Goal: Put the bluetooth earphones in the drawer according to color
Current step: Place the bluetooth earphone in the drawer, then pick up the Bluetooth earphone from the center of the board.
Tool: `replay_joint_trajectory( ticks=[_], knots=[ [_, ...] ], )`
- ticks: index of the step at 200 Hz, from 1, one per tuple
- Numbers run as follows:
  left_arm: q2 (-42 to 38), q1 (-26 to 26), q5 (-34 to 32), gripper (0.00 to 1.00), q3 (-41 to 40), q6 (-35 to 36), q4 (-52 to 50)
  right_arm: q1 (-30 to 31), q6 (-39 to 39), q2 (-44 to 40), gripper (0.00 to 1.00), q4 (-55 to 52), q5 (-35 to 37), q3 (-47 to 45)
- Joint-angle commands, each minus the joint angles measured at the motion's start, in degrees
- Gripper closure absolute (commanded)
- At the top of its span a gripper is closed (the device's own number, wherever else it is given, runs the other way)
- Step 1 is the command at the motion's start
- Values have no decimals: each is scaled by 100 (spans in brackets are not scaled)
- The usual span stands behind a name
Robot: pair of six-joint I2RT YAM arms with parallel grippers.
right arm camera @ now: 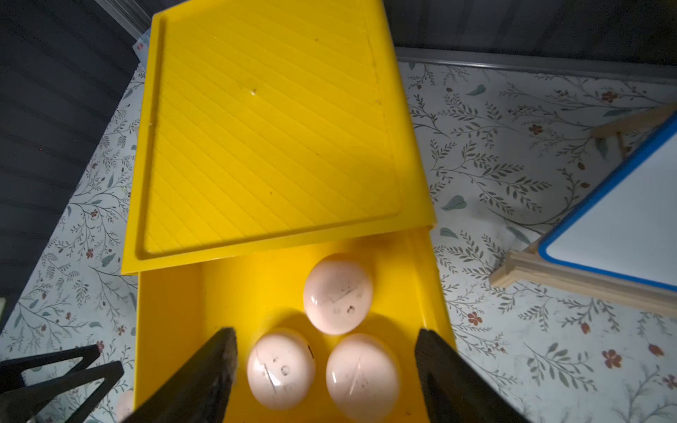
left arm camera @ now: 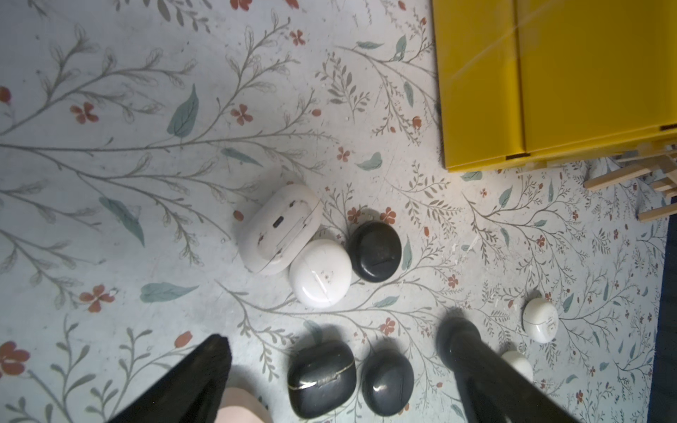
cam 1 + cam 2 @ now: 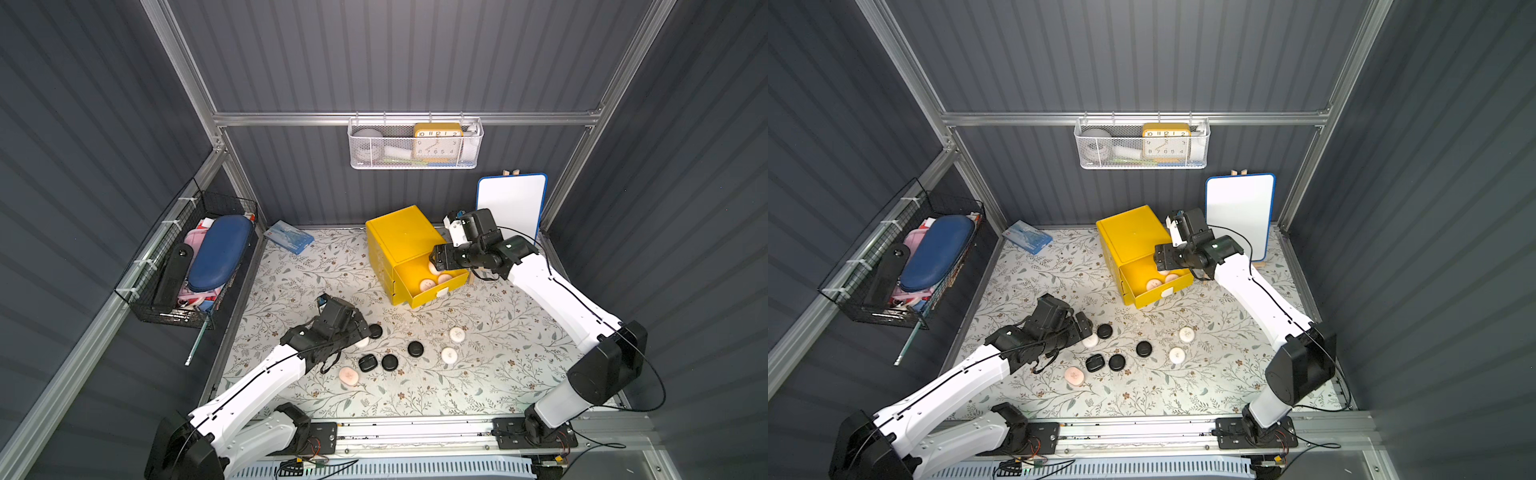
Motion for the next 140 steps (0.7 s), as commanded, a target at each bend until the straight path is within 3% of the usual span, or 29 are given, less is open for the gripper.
replay_joint_trajectory(
  ticks=[1, 66, 110, 140],
  knots=[
    [44, 24, 373, 1, -102, -541, -645, -42, -36, -220, 18, -142, -37, 110],
    [518, 15, 1112, 2, -544, -888, -974, -42, 118, -1303, 12, 33, -344, -788],
    [97, 7, 1160, 2, -623, -1196, -1357, -29, 163, -1831, 12, 55, -339, -1393],
    [-2, -1, 1229, 7, -796, -1500, -1356, -42, 215, -2012, 12, 124, -344, -1697]
  ],
)
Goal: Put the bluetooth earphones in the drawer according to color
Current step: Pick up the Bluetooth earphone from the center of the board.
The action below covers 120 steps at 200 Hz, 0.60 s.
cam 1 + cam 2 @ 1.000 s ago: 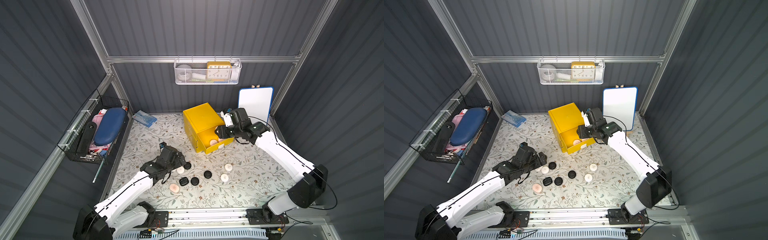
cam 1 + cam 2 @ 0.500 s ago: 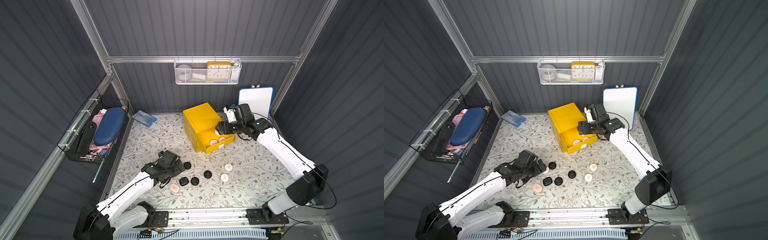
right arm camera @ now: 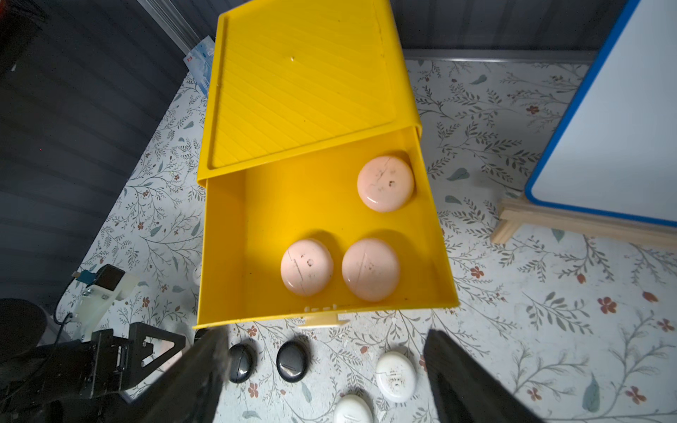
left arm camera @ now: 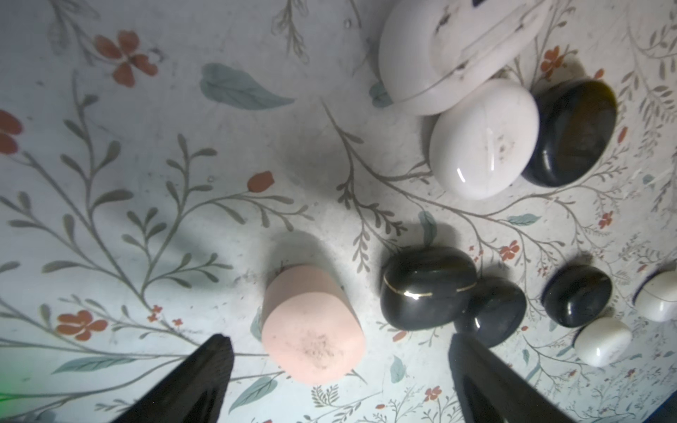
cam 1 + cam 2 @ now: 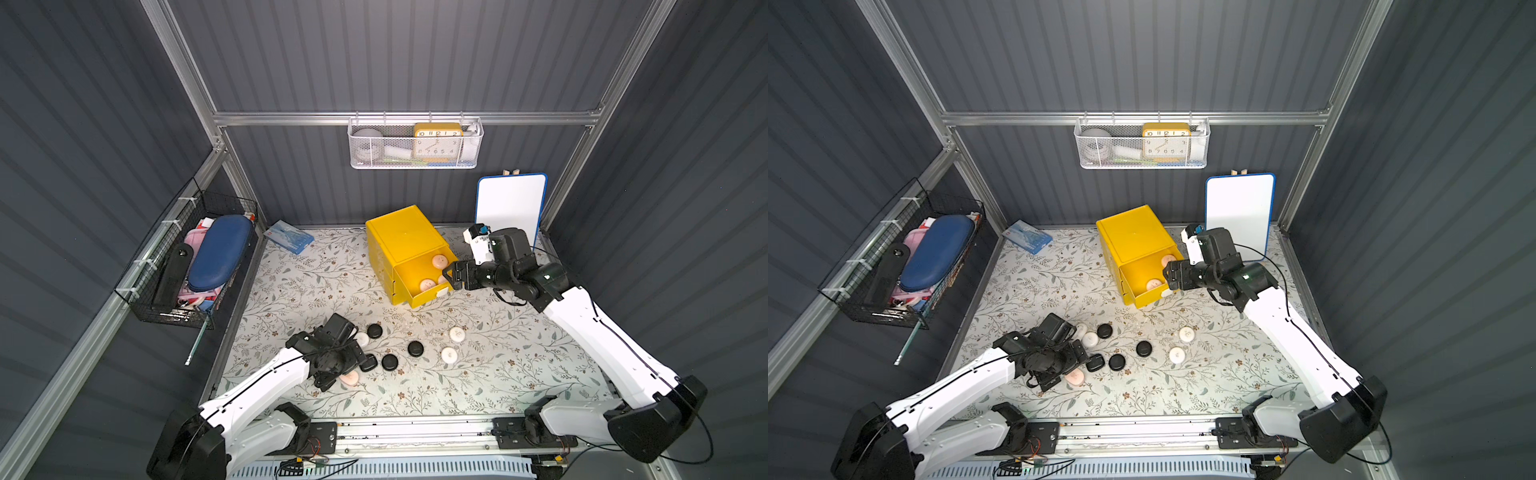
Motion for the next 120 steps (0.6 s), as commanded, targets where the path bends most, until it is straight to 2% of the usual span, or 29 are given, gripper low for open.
replay_joint_trajectory(
  ticks=[1, 77, 110, 120],
  knots=[
    [-56, -2, 136, 7, -185, -380, -258, -24, 78, -152, 12, 59, -35, -200],
    [705, -13, 359, 21, -278, -783, -74, -18, 27, -555, 12, 29, 69, -622],
    [1013, -54, 308, 28, -265, -872, -23, -25, -22, -697, 12, 45, 113, -795],
    [1053, -71, 304, 33, -269, -890, 24, -28, -27, -732, 12, 32, 135, -835]
  ],
)
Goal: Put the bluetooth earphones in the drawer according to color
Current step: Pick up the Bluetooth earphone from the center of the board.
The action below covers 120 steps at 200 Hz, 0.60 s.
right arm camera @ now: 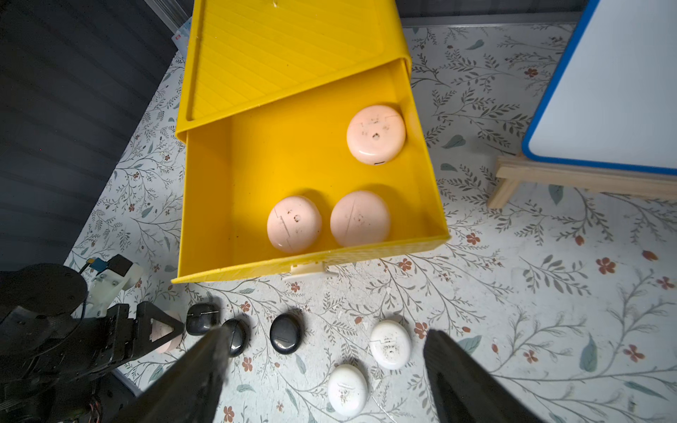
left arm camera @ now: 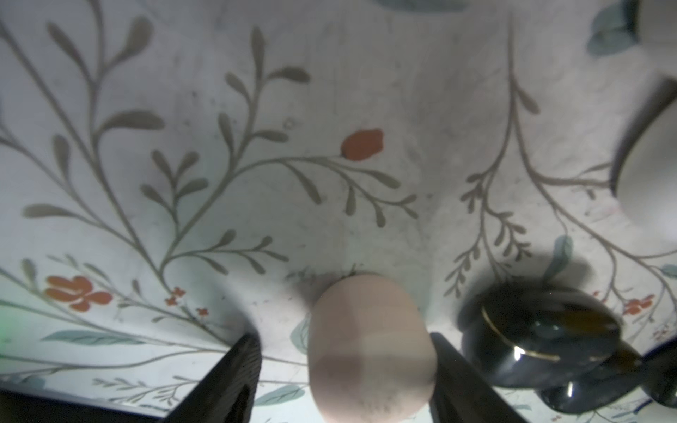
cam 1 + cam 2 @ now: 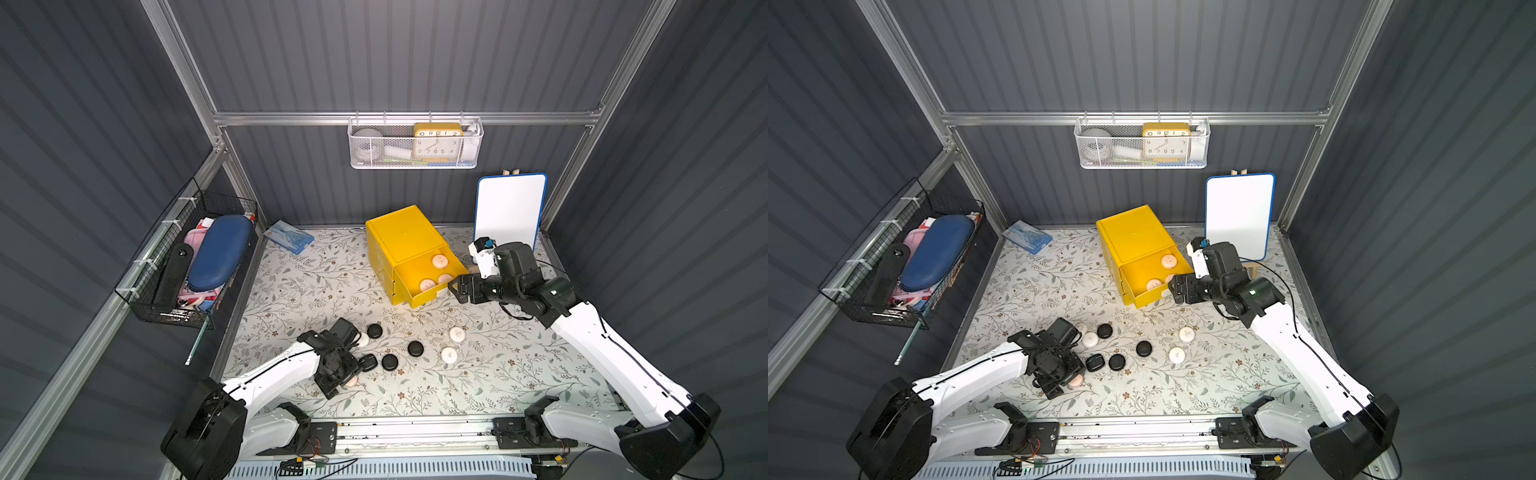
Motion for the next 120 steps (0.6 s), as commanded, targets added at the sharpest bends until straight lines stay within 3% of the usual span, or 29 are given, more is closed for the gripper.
replay_joint_trajectory(
  ticks=[1, 20, 43, 63, 93, 120],
  knots=[
    [204, -63, 17, 33, -69, -150, 41, -26, -67, -125, 12, 21, 107, -134],
    [265, -83, -15, 44, -53, -147, 108, -36, -71, -210, 12, 25, 177, -222],
    [337, -125, -111, 50, 112, -58, 114, -42, -34, -349, 11, 62, 243, -378],
    [428, -134, -229, 55, 402, 289, 169, -57, 48, -472, 2, 119, 327, -561],
    [486, -136, -553, 66, 1004, 751, 47, -55, 285, -662, 1, 260, 625, -864],
    [551, -140, -1010, 66, 1782, 1022, -378, -56, 520, -777, 1, 276, 1116, -1044]
  ],
)
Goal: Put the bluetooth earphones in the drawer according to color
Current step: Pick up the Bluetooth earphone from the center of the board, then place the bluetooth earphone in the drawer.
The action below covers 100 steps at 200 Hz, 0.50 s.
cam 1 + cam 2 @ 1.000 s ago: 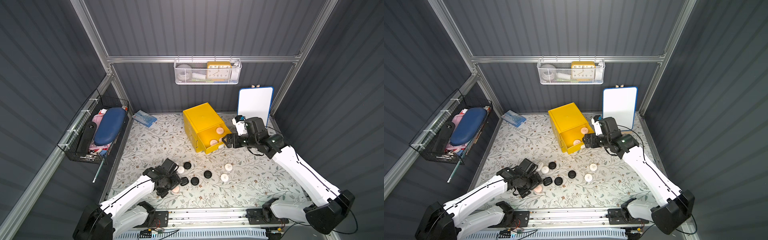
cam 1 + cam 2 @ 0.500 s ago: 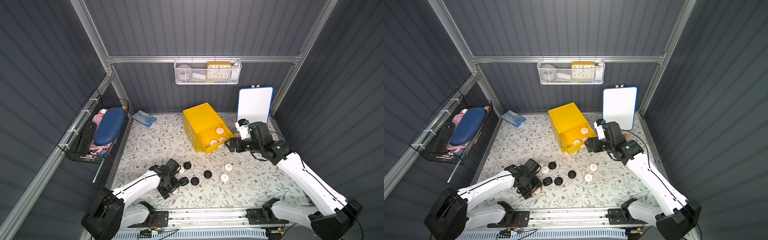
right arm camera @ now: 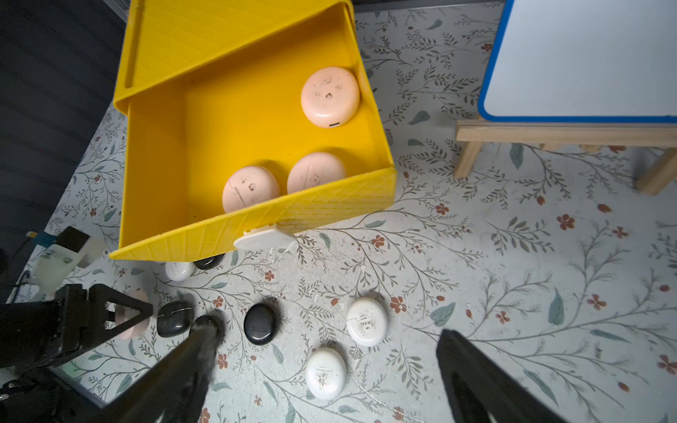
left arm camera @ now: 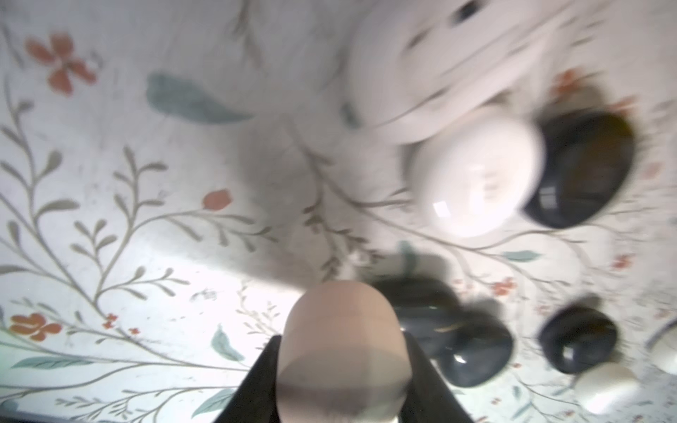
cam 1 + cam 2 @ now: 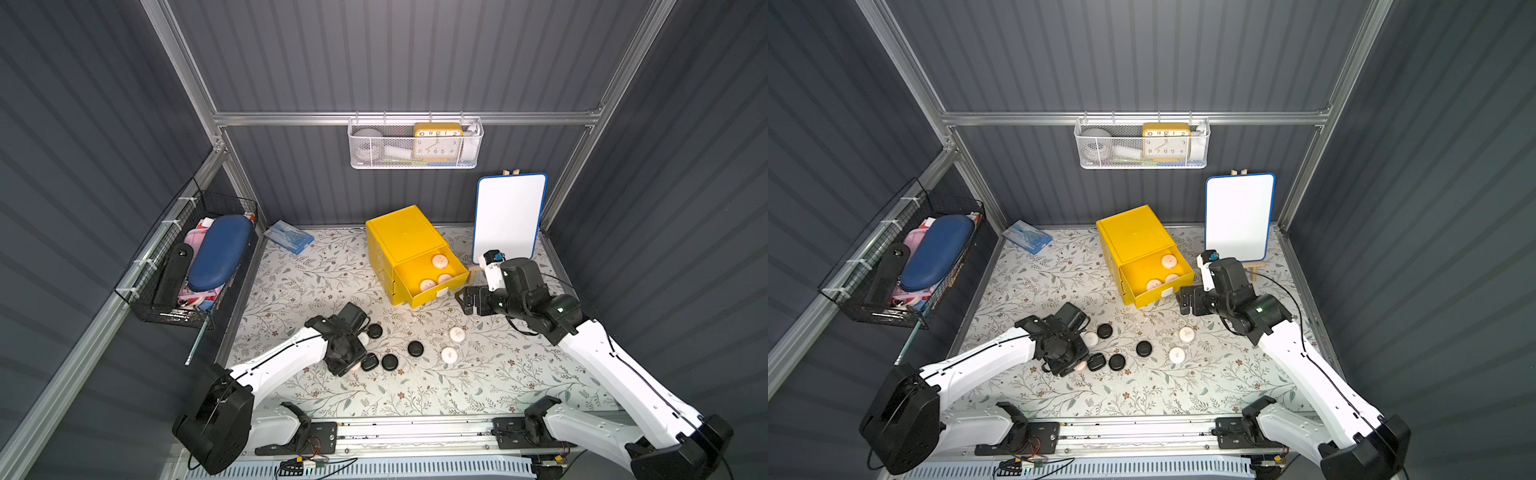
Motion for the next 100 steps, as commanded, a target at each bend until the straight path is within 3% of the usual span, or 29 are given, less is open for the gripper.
replay_joint_trajectory(
  ticks=[1, 48, 100],
  knots=[
    [68, -26, -558, 66, 651, 476, -420, -20, 298, -135, 1, 125, 598, -155],
    [331, -85, -977, 68, 2287, 1677, -317, -25, 717, -405, 1, 187, 1427, -432],
    [1207, -698, -1389, 66, 4404, 2915, -106, -22, 881, -626, 1, 366, 1466, -729]
  ],
)
